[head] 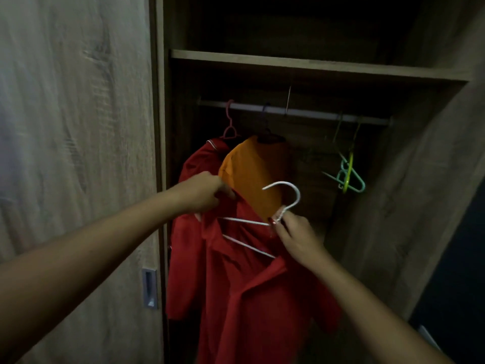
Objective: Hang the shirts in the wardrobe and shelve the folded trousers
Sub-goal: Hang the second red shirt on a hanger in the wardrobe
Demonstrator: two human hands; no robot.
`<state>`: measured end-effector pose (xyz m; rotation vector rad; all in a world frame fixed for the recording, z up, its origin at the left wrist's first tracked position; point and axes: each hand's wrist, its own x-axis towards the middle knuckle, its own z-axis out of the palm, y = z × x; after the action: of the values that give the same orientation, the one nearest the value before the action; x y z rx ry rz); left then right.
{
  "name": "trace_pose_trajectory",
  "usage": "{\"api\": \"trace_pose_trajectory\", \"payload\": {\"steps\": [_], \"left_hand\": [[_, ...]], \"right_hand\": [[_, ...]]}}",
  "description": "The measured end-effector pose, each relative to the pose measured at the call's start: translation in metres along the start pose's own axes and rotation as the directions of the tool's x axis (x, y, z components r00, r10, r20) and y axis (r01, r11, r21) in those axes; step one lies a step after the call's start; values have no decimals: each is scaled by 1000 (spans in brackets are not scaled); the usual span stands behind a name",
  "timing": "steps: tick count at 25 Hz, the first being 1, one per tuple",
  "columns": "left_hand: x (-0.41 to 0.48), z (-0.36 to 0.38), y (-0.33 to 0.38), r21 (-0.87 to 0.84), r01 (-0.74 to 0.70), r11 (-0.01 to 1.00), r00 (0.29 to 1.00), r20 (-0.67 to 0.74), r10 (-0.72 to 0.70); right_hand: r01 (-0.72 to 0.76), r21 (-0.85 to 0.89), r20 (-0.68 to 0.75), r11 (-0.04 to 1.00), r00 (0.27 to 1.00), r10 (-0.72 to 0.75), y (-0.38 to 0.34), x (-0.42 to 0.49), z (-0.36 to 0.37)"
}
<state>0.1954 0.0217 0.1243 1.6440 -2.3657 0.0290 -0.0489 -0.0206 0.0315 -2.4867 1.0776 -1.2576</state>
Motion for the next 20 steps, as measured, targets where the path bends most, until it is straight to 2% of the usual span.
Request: {"api": "trace_pose_trajectory", "payload": {"steps": [3, 5, 7, 9, 11, 13, 15, 16, 17, 19, 20], "left_hand": [[2, 14, 11, -157, -80, 984, 989, 112, 98], [4, 19, 8, -205, -130, 970, 991, -30, 127], [8, 25, -9, -103, -133, 986, 978, -176, 114], [11, 37, -24, -2, -136, 991, 984, -117, 135], [8, 51, -25, -126, -167, 978, 985, -76, 158], [9, 60, -22, -249, -229, 941, 965, -187, 185], [10, 63, -25, -253, -271, 929, 936, -296, 192], [9, 61, -28, -239, -262, 935, 930, -321, 179], [9, 61, -32, -228, -251, 941, 927, -338, 165], [9, 62, -38, -153, -230, 961, 921, -354, 164], [8, 62, -37, -107, -231, 967, 919, -351, 181]], "right_hand": [[6, 92, 33, 996, 999, -9, -5, 14, -10], [8, 109, 14, 994, 1000, -9, -6, 20, -21], [9, 145, 23, 989, 1000, -12, -6, 24, -33], [17, 215, -4, 977, 1000, -16, -8, 30, -43], [21, 266, 27, 964, 999, -30, -10, 36, -53], [-36, 351, 111, 936, 994, -3, -8, 38, -62], [-187, 357, 177, 915, 975, 131, 6, 39, -77], [-289, 259, 217, 922, 947, 236, 19, 38, -86], [-392, 81, 272, 916, 893, 358, 34, 37, -96], [-529, -242, 420, 813, 698, 580, 58, 31, -109], [-578, -275, 497, 768, 598, 628, 66, 28, -111]]}}
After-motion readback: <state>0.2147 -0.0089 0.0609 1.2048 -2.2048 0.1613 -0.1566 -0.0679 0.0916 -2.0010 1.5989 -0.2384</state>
